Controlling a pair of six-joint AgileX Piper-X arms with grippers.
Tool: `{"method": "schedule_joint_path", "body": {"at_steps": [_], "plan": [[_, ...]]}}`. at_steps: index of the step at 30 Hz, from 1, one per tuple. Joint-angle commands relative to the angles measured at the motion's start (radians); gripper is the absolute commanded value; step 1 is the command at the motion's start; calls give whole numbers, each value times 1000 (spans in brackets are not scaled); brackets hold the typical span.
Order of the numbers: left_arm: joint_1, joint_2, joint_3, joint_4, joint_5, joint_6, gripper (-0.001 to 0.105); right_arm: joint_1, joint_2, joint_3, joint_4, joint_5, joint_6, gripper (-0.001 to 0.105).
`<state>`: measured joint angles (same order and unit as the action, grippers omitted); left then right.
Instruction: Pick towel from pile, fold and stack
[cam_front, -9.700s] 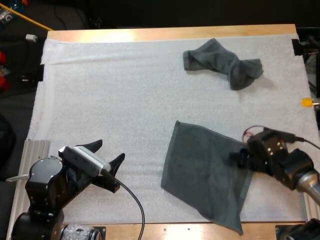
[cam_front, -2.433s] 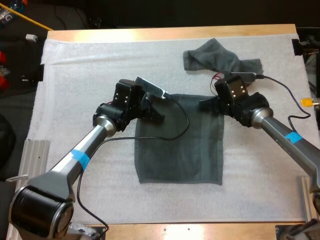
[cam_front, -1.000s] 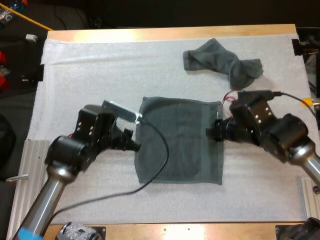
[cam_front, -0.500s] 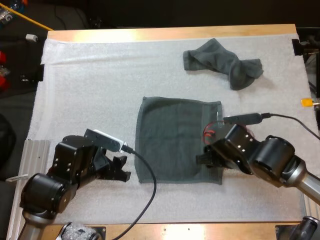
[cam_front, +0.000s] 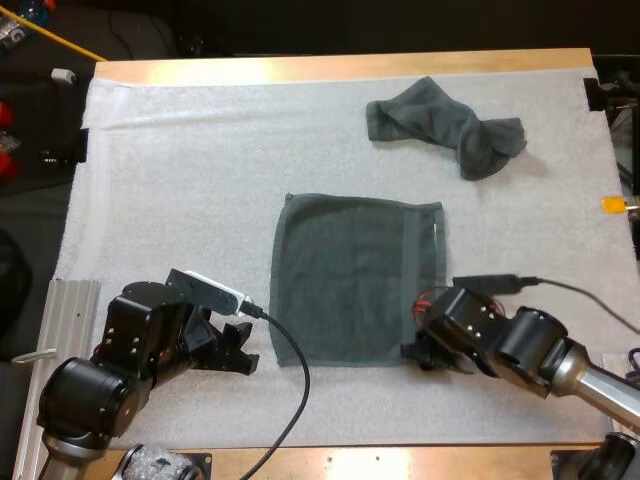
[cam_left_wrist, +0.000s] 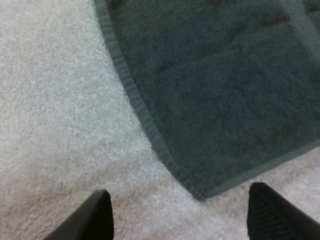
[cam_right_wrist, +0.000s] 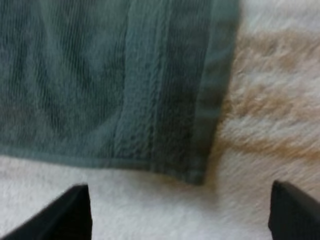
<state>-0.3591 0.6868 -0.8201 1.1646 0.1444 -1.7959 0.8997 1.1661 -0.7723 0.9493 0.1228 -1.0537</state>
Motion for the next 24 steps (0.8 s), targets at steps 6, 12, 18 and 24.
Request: {"method": "schedule_joint_path", "body": {"at_steps": [6, 12, 18, 24], "plan": [[2, -6, 3, 3, 31, -2, 55, -69, -12, 124, -147, -107, 68, 70], [2, -6, 3, 3, 31, -2, 55, -178, -12, 220, -284, -245, 111, 70], [2, -6, 3, 3, 31, -2, 55, -212, 0, 260, -368, -280, 154, 58], [2, -6, 3, 3, 31, -2, 55, -212, 66, 260, -381, -317, 168, 54]]}}
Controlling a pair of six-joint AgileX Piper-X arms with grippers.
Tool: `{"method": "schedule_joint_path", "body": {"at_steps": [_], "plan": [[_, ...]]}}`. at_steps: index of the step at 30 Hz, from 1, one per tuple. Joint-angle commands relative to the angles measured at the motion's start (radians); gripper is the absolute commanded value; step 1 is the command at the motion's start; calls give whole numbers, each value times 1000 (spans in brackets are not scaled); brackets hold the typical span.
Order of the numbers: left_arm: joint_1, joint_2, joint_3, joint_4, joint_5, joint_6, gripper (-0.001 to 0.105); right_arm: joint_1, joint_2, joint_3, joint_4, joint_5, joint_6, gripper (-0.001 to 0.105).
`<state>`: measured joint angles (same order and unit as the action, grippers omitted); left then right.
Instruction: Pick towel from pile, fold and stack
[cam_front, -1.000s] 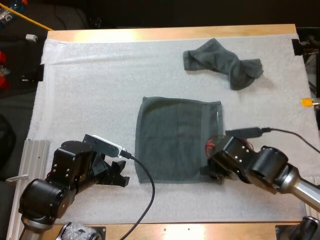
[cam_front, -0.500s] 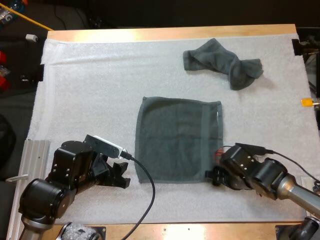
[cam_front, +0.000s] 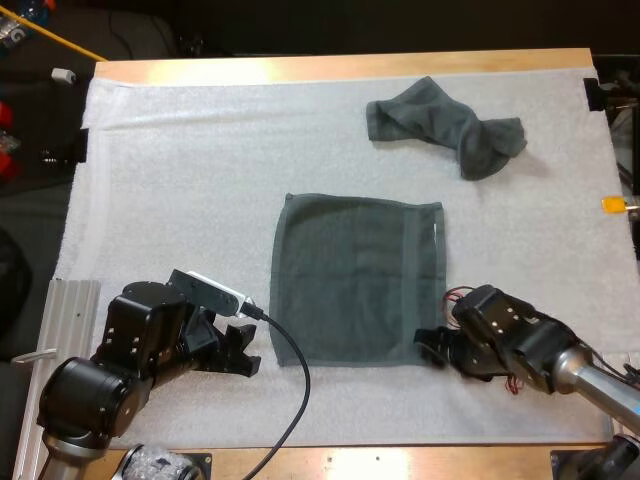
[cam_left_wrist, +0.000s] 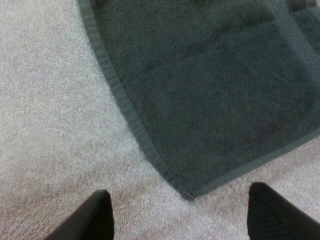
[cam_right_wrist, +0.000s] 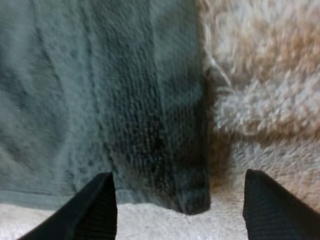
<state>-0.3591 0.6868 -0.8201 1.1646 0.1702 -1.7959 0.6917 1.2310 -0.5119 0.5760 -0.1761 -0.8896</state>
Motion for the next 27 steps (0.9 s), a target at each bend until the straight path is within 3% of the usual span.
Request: {"method": "schedule_joint_path", "body": {"at_steps": [1, 10, 15, 24, 27], "plan": [[2, -6, 3, 3, 5, -2, 55, -4, 12, -1, -14, -22, 4, 54], [2, -6, 3, 3, 5, -2, 55, -4, 69, -1, -48, -7, 4, 50], [2, -3, 5, 3, 21, -2, 55, -4, 69, -1, -48, 9, 4, 25], [2, -3, 49, -23, 52, -2, 55, -4, 69, -1, -48, 16, -5, 0], [2, 5, 60, -24, 52, -2, 55, -2, 69, -1, -45, 16, -9, 0]]}}
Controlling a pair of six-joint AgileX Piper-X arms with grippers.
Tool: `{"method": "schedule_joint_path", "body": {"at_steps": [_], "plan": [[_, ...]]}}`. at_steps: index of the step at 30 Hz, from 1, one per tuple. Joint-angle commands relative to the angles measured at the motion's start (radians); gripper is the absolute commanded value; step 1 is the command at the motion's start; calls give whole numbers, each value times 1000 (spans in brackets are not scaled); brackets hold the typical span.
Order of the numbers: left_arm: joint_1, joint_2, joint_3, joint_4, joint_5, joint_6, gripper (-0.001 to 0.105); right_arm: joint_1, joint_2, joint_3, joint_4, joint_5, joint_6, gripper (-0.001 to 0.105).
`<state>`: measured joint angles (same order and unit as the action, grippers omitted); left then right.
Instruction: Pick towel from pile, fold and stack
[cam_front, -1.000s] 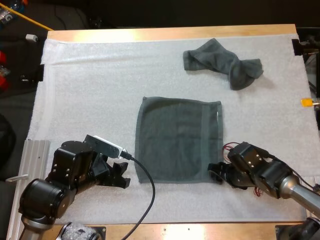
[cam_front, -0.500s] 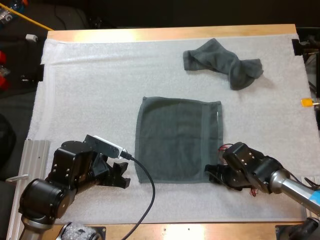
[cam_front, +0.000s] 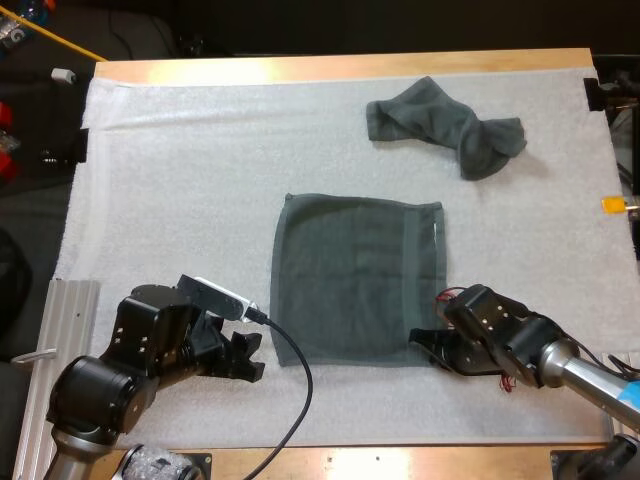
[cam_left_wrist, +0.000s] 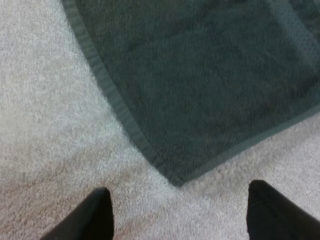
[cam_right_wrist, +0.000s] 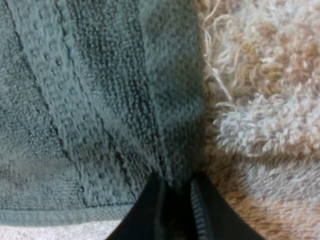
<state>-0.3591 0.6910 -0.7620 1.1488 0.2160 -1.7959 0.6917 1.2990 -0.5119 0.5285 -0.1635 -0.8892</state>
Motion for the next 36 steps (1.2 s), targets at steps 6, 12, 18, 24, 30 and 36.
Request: {"method": "schedule_joint_path", "body": {"at_steps": [6, 12, 18, 24, 30, 36], "plan": [[2, 58, 39, -52, 104, -2, 55, -2, 1, -1, 32, 10, -25, 0], [2, 172, 58, -101, 163, -36, 55, -2, -15, -1, 119, 77, -61, 0], [2, 320, 58, -114, 193, -35, 55, -2, -18, -1, 144, 79, -87, 0], [-46, 443, 58, -114, 217, -9, 55, -2, -18, -1, 140, 84, -87, 0], [-146, 528, 58, -200, 202, -84, 55, -2, -18, -1, 137, 85, -87, 0], [-204, 619, 58, -242, 118, -101, 55, -2, -18, -1, 137, 85, -103, 0]]}}
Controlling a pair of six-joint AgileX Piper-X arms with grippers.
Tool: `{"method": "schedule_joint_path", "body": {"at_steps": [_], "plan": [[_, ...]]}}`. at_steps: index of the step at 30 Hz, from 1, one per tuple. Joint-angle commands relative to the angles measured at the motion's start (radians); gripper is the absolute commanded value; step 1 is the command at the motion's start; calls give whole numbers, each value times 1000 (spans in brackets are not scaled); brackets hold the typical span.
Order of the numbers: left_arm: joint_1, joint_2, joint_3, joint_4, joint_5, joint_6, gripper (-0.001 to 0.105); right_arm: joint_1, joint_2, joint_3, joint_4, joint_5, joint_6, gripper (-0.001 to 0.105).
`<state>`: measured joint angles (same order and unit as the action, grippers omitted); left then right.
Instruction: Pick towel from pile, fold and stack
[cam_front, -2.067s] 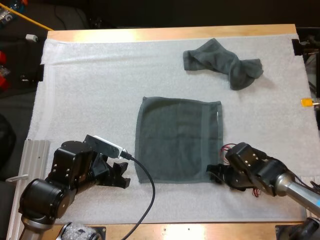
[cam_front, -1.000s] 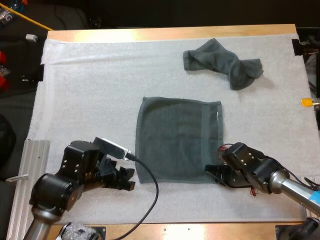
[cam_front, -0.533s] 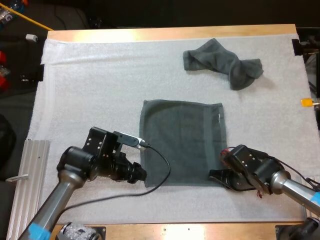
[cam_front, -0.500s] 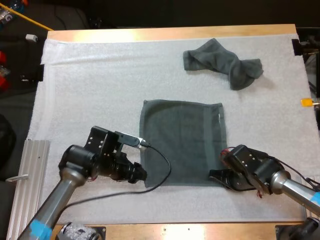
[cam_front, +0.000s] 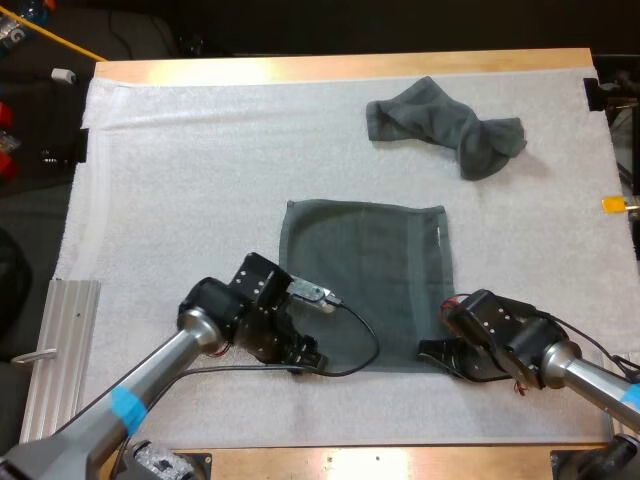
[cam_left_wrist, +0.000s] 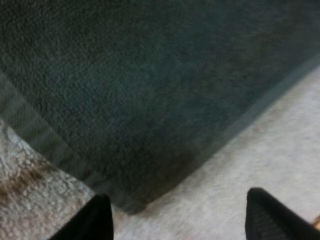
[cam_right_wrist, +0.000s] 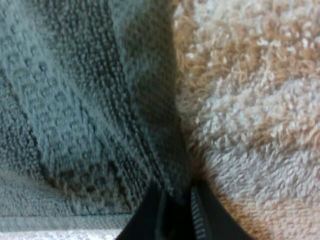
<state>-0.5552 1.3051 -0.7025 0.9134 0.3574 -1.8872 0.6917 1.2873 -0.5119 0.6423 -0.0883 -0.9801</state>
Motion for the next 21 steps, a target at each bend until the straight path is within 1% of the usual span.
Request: {"method": "schedule_joint_path", "body": {"at_steps": [1, 3, 8, 11, 13, 15, 18, 21], "plan": [[-14, 13, -1, -9, -39, -10, 55, -2, -6, -1, 26, 10, -12, 0], [-39, 49, -1, -24, -87, -8, 55, -2, -6, -1, 26, 10, -12, 0], [-77, 109, -1, -59, -127, -8, 55, -2, -6, -1, 26, 10, -12, 0], [-78, 138, -1, -63, -139, -8, 54, -2, -6, -1, 31, 10, -12, 0], [-78, 150, -1, -63, -153, -8, 48, -2, -6, -1, 30, 9, -18, 0], [-78, 157, -1, -63, -162, -8, 37, -2, -6, -1, 30, 4, -19, 0], [-78, 158, -1, -65, -167, -8, 26, -2, -6, -1, 30, 2, -19, 0], [-78, 158, -1, -67, -167, -8, 18, -2, -6, -1, 30, 2, -19, 0]]}}
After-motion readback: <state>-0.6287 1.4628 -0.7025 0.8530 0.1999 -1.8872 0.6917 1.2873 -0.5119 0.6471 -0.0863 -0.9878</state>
